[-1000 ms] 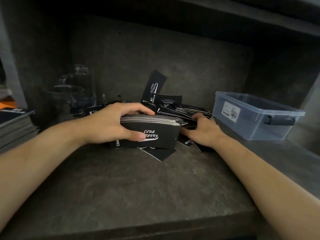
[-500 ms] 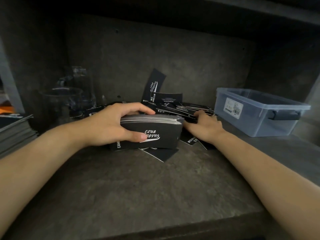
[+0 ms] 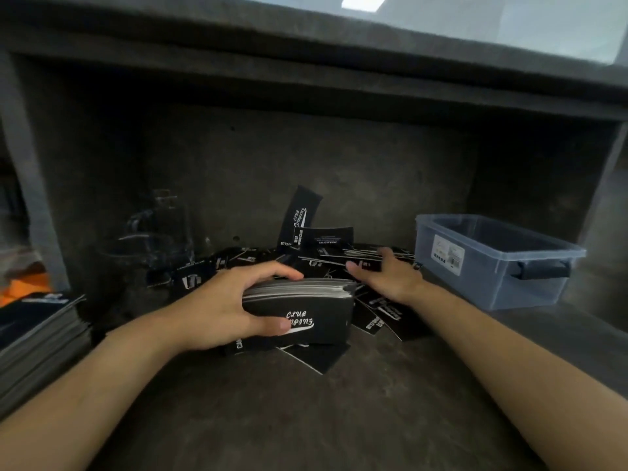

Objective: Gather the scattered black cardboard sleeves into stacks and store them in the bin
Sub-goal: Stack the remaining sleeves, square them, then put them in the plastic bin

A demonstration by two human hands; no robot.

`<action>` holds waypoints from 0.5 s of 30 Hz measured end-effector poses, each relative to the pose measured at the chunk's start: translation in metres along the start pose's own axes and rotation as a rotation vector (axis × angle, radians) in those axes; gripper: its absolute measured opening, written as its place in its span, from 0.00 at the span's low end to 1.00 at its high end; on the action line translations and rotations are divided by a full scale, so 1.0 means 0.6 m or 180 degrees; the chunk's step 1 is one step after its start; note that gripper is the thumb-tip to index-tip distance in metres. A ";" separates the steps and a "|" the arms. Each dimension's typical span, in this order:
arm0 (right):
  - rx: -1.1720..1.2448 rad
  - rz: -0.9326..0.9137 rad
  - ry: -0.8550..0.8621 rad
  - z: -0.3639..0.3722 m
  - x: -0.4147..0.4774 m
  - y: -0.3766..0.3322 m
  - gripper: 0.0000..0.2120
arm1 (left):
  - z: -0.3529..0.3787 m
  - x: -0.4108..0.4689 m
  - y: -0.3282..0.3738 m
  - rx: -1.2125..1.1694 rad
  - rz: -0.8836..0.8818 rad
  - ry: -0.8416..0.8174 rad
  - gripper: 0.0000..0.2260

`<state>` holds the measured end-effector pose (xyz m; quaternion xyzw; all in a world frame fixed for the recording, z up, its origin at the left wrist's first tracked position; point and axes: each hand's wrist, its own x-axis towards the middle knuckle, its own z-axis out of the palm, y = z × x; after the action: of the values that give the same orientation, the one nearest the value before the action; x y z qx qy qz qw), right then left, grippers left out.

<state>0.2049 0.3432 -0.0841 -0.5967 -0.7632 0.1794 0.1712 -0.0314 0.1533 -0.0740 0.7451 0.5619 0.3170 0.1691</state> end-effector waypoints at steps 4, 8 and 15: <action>-0.0544 -0.0386 0.0526 0.030 0.024 0.000 0.32 | 0.003 0.001 -0.002 0.0077 0.0010 0.0046 0.25; -0.0581 -0.0950 0.1248 0.025 0.023 0.012 0.11 | 0.003 0.002 -0.004 0.0059 -0.0036 0.0031 0.25; 0.0707 -0.1538 0.1386 0.017 -0.010 -0.007 0.14 | 0.002 0.000 -0.003 0.0031 -0.0080 0.0032 0.25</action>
<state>0.1978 0.3355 -0.0910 -0.4006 -0.8039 0.0841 0.4316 -0.0318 0.1539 -0.0761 0.7372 0.5736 0.3158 0.1666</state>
